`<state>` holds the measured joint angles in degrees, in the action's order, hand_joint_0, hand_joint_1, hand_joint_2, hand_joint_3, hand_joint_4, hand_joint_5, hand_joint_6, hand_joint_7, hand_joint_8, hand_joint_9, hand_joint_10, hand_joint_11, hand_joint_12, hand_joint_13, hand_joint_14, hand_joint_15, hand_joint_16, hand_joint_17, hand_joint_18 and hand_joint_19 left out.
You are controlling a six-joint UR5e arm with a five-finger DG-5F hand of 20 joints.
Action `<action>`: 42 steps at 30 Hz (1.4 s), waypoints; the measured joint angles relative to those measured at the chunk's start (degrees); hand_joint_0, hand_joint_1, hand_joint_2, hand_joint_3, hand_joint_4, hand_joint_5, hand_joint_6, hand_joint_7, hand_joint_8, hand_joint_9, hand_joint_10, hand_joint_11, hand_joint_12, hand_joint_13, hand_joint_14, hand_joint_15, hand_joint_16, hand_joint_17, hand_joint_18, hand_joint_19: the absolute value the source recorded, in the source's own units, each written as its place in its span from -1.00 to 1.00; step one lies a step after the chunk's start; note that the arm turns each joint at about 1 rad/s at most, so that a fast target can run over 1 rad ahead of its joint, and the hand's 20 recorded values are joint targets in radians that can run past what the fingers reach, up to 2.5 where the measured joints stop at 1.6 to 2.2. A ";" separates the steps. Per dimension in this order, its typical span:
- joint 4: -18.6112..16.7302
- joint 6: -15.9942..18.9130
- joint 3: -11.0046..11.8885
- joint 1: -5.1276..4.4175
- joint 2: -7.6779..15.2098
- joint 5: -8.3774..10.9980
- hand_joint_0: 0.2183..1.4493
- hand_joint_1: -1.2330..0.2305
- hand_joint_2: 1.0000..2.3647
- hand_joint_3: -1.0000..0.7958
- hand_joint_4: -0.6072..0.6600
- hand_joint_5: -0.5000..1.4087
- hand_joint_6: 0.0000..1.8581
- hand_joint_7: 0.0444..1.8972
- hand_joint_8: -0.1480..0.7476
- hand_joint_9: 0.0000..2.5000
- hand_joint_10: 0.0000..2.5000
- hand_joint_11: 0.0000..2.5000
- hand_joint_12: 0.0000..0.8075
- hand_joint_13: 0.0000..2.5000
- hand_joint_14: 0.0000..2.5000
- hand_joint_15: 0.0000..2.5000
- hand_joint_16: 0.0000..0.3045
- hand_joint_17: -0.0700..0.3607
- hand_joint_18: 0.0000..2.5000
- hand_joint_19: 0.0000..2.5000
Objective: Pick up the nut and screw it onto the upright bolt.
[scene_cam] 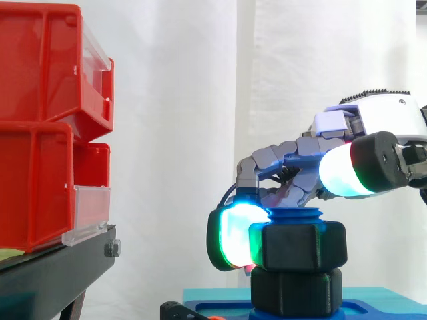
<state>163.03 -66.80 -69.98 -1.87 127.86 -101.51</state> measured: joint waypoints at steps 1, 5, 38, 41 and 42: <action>0.03 0.00 0.00 0.01 0.00 0.00 -0.53 0.27 -1.00 -0.44 0.28 -0.45 -0.46 0.43 -0.08 -0.31 -1.00 -1.00 -0.51 -0.56 -1.00 -1.00 -0.89 -0.51 -0.85 -1.00; 0.09 0.00 -0.01 0.11 -0.02 0.00 -0.52 0.27 -1.00 -0.44 0.23 -0.42 -0.46 0.48 -0.11 -0.19 -1.00 -1.00 -0.54 -0.48 -1.00 -1.00 -0.90 -0.52 -0.79 -1.00; -0.10 0.00 0.01 2.36 -0.07 -0.41 -0.52 0.26 -1.00 -0.44 0.07 -0.37 -0.39 0.37 -0.26 0.51 -1.00 -0.92 -0.62 0.13 -1.00 -1.00 -0.98 -0.64 -0.28 -1.00; -0.16 0.00 0.01 2.72 -0.07 -0.43 -0.53 0.28 -1.00 -0.44 0.10 -0.37 -0.46 0.50 -0.15 0.43 -1.00 -0.93 -0.57 0.06 -1.00 -1.00 -0.96 -0.61 -0.36 -1.00; -0.18 0.00 0.01 2.82 -0.07 -0.44 -0.53 0.28 -1.00 -0.44 0.13 -0.39 -0.46 0.46 -0.13 0.38 -1.00 -0.93 -0.53 0.03 -1.00 -1.00 -0.95 -0.59 -0.40 -1.00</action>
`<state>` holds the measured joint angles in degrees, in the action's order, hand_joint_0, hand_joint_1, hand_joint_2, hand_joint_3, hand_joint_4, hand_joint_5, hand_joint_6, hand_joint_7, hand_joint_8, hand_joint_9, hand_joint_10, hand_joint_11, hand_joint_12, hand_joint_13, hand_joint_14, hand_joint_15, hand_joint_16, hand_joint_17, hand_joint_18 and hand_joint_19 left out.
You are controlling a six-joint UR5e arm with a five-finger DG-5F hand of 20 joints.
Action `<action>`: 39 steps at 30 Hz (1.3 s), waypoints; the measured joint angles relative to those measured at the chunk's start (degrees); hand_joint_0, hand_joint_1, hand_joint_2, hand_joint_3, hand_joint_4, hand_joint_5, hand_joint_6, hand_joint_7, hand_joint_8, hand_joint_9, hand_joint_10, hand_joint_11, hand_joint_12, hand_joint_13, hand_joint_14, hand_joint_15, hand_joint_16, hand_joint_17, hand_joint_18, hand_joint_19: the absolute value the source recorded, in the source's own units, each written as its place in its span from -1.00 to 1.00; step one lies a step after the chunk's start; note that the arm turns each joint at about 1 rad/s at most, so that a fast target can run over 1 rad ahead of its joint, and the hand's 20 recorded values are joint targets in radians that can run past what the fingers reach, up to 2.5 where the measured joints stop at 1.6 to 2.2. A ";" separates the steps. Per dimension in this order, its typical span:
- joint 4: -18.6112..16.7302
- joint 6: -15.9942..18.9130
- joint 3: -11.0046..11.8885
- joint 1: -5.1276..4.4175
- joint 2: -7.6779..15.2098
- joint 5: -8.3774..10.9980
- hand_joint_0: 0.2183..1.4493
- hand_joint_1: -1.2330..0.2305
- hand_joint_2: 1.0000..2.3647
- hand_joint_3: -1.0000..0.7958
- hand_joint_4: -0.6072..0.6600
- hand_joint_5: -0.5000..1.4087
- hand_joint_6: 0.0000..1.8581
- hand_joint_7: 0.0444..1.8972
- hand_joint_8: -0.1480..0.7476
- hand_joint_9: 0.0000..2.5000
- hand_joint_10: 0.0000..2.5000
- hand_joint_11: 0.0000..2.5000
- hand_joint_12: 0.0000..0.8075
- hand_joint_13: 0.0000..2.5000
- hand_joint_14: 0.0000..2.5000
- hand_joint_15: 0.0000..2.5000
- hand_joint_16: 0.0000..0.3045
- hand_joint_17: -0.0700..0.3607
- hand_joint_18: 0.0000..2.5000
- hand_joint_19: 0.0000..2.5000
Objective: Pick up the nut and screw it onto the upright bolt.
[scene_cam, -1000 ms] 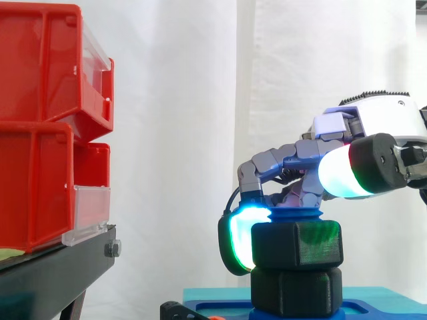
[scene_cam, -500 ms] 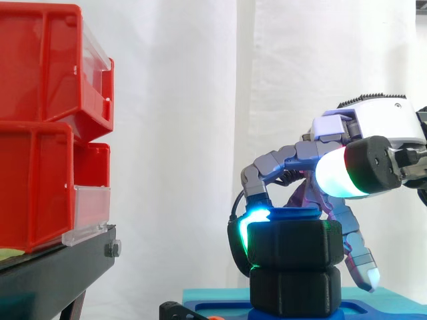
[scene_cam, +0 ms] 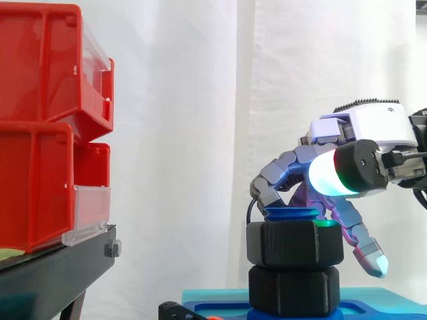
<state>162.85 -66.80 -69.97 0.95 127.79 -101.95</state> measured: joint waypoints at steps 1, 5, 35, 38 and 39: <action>-0.03 0.00 0.00 0.10 0.00 -0.01 -0.53 0.29 -1.00 -0.44 0.18 -0.42 -0.46 0.36 -0.07 0.29 -1.00 -0.94 -0.46 -0.02 -1.00 -1.00 -0.92 -0.55 -0.44 -1.00; -0.33 0.01 0.00 0.54 -0.01 -0.30 -0.54 0.29 -1.00 -0.44 0.35 -0.49 -0.46 0.11 -0.04 0.16 -1.00 -0.95 -0.33 -0.21 -1.00 -1.00 -0.84 -0.43 -0.53 -1.00; -2.61 -1.21 -0.01 -0.82 0.01 -1.09 -0.63 0.38 -1.00 -0.44 0.12 -0.69 -0.46 -0.45 -0.26 -0.82 -1.00 -1.00 -0.21 -1.00 -1.00 -1.00 -0.72 -0.23 -1.00 -1.00; -1.87 -1.26 -0.01 -1.28 0.01 -0.75 -0.63 0.39 -1.00 -0.44 0.14 -0.69 -0.46 -0.44 -0.26 -0.83 -1.00 -1.00 -0.20 -1.00 -1.00 -1.00 -0.72 -0.22 -1.00 -1.00; -1.61 -1.27 -0.02 -1.40 0.02 -0.59 -0.64 0.39 -1.00 -0.44 0.14 -0.69 -0.46 -0.44 -0.25 -0.83 -1.00 -1.00 -0.21 -1.00 -1.00 -1.00 -0.72 -0.22 -1.00 -1.00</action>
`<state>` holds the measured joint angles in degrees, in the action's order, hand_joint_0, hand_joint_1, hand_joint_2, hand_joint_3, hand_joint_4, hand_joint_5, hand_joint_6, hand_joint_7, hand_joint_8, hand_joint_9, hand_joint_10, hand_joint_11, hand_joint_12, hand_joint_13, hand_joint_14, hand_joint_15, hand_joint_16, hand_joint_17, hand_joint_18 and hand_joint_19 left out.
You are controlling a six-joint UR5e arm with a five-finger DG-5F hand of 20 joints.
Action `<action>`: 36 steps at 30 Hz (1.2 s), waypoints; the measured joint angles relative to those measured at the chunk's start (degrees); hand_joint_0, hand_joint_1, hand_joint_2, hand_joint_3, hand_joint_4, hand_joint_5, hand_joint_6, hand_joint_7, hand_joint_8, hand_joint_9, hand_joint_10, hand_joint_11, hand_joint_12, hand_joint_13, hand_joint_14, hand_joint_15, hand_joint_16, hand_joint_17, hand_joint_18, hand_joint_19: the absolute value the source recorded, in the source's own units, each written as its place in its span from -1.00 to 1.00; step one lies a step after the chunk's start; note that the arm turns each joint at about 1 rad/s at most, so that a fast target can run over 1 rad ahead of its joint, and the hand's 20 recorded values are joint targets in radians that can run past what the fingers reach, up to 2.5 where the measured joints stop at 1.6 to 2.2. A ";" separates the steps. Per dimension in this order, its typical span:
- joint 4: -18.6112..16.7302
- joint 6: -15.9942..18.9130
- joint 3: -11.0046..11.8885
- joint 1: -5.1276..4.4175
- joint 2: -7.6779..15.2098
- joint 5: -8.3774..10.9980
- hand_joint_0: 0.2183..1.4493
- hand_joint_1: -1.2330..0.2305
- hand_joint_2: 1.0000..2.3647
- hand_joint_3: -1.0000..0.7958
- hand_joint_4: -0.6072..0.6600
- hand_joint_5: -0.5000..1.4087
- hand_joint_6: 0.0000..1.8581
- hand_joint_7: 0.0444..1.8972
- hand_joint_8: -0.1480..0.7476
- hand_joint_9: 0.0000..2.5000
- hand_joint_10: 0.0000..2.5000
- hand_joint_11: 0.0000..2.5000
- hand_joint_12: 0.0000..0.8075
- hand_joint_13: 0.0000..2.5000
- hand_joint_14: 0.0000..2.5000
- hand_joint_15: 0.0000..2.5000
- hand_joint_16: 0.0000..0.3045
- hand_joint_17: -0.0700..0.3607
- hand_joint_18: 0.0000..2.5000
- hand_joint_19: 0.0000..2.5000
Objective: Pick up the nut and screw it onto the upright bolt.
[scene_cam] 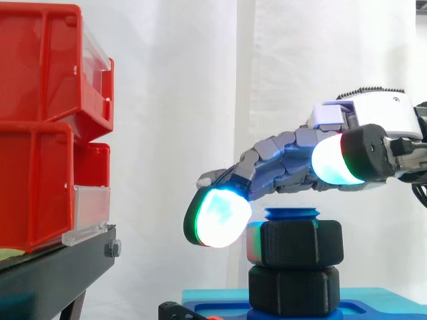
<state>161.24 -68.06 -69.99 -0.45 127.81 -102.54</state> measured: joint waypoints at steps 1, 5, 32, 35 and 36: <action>0.26 0.00 0.00 -0.12 -0.01 0.19 -0.64 0.39 -1.00 -0.44 0.15 -0.68 -0.46 -0.44 -0.25 -0.83 -1.00 -1.00 -0.20 -1.00 -1.00 -1.00 -0.72 -0.22 -1.00 -1.00; 1.30 0.02 0.01 -0.56 0.00 0.78 -0.63 0.38 -1.00 -0.44 0.18 -0.67 -0.46 -0.40 -0.23 -0.83 -1.00 -1.00 -0.20 -1.00 -1.00 -1.00 -0.72 -0.22 -1.00 -1.00; 1.71 0.08 -0.02 -1.12 0.02 0.94 -0.59 0.34 -1.00 -0.44 0.35 -0.58 -0.46 0.03 -0.11 -0.67 -1.00 -1.00 -0.19 -0.89 -1.00 -1.00 -0.75 -0.27 -1.00 -1.00; 1.84 0.05 -0.03 -1.01 0.00 0.93 -0.58 0.33 -1.00 -0.44 0.36 -0.56 -0.46 0.08 -0.10 -0.62 -1.00 -1.00 -0.20 -0.85 -1.00 -1.00 -0.76 -0.29 -1.00 -1.00; 1.91 0.04 -0.03 -0.94 -0.01 0.94 -0.58 0.33 -1.00 -0.44 0.37 -0.56 -0.46 0.08 -0.10 -0.62 -1.00 -1.00 -0.20 -0.85 -1.00 -1.00 -0.76 -0.29 -1.00 -1.00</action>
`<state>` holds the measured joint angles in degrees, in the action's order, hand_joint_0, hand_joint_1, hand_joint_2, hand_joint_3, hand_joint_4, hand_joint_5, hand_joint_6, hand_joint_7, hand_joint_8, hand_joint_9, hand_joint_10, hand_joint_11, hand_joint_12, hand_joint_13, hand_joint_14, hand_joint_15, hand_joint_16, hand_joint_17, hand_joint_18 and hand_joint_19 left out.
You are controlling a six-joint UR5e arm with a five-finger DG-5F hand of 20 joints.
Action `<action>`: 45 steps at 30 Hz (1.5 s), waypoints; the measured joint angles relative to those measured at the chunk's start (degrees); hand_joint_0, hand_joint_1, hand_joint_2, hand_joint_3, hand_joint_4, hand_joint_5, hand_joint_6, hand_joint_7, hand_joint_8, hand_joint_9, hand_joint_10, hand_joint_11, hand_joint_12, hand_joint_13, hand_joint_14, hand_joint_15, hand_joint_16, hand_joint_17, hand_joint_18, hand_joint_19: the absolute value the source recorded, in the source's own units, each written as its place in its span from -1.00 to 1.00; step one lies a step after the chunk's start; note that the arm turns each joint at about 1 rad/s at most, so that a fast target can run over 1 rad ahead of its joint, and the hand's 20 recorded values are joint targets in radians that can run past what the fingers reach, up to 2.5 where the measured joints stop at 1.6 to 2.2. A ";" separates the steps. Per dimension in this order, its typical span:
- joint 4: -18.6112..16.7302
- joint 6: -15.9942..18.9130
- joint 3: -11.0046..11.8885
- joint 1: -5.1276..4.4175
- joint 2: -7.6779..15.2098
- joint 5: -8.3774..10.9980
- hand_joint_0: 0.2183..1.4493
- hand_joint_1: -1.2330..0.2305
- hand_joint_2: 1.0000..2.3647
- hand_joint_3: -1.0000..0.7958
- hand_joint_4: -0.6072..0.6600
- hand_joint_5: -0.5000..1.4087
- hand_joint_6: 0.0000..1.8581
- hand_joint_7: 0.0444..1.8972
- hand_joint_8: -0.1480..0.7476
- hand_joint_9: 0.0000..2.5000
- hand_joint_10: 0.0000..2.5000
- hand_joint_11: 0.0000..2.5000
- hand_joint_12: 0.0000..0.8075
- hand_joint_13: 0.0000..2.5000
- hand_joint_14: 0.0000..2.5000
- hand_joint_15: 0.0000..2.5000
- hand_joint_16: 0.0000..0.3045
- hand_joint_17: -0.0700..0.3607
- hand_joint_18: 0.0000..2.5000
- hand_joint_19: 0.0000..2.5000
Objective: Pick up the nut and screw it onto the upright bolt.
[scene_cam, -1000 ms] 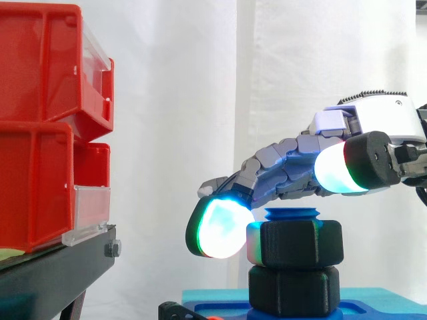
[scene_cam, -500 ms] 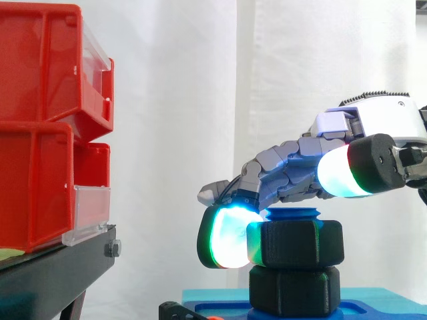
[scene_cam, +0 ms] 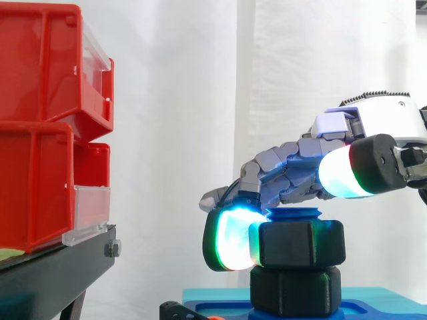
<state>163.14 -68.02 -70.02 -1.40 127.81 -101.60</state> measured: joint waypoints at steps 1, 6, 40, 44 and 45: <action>0.10 -0.02 0.00 0.10 0.01 0.00 -0.58 0.33 -1.00 -0.44 0.37 -0.56 -0.46 0.09 -0.10 -0.61 -1.00 -1.00 -0.21 -0.84 -1.00 -1.00 -0.76 -0.30 -1.00 -1.00; 0.30 -0.08 0.01 0.41 0.00 0.00 -0.57 0.33 -1.00 -0.44 0.35 -0.53 -0.46 0.18 -0.08 -0.56 -1.00 -1.00 -0.23 -0.79 -1.00 -1.00 -0.77 -0.31 -1.00 -1.00; -1.60 -1.15 0.03 1.62 -0.01 -0.16 -0.59 0.28 -1.00 -0.44 0.38 -0.56 -0.46 -0.29 -0.16 -0.23 -1.00 -1.00 -0.32 -0.58 -1.00 -1.00 -0.80 -0.36 -0.87 -1.00; -2.74 -1.17 0.04 1.65 -0.02 -0.63 -0.60 0.28 -1.00 -0.44 0.35 -0.58 -0.46 -0.33 -0.15 -0.30 -1.00 -1.00 -0.28 -0.64 -1.00 -1.00 -0.78 -0.33 -0.93 -1.00; -3.01 -1.18 0.04 1.64 -0.02 -0.76 -0.60 0.28 -1.00 -0.44 0.34 -0.58 -0.46 -0.34 -0.15 -0.31 -1.00 -1.00 -0.27 -0.64 -1.00 -1.00 -0.78 -0.32 -0.94 -1.00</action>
<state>160.13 -69.21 -69.98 0.24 127.79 -102.36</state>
